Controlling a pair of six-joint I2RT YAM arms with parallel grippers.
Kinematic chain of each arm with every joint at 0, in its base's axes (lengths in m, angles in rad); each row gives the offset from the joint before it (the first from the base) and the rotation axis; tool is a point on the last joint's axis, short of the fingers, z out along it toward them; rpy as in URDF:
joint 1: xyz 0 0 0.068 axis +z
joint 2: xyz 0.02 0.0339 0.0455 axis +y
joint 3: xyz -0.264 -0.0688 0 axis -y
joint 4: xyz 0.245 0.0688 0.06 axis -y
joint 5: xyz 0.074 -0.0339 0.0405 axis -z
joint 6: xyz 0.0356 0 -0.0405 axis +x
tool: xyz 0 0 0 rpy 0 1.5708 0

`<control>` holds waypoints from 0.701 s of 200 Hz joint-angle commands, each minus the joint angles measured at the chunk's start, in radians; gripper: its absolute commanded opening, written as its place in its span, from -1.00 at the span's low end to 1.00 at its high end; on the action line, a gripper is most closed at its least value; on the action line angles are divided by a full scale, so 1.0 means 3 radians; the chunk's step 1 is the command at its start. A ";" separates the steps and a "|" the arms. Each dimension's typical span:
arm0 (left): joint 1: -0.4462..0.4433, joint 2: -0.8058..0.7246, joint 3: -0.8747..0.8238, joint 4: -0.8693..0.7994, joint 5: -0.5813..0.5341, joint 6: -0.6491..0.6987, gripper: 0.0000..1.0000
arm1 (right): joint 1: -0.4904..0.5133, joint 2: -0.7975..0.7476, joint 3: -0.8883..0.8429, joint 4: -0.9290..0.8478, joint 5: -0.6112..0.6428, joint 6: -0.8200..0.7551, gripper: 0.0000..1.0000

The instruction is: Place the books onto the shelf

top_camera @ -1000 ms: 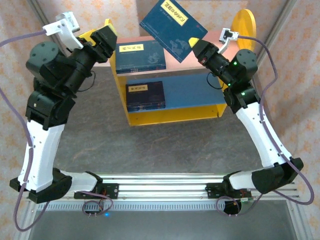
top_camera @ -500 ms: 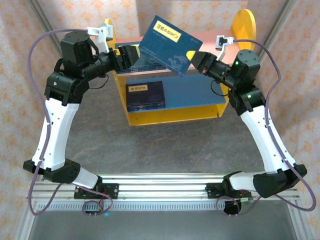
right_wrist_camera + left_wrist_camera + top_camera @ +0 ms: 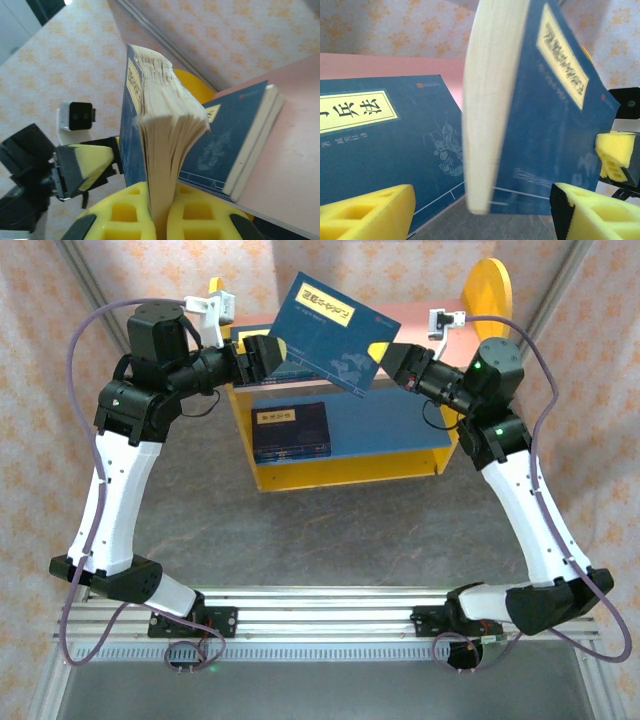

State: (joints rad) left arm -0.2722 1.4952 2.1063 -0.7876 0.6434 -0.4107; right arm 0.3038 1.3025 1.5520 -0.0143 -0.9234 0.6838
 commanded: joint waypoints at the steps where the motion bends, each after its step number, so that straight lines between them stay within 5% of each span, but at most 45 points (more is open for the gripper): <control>1: 0.0039 0.0004 -0.0002 0.0069 0.0087 0.0041 0.49 | -0.0030 0.0019 0.0002 0.0563 -0.0225 0.0280 -1.00; 140: 0.0038 -0.0014 0.0117 0.0380 0.0425 -0.0136 0.35 | 0.0037 0.0096 0.0039 0.0282 -0.0490 0.0054 -1.00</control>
State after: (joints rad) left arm -0.2722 1.4948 2.1101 -0.7364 0.7273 -0.4332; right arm 0.3023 1.3308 1.5501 0.0513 -1.0336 0.7471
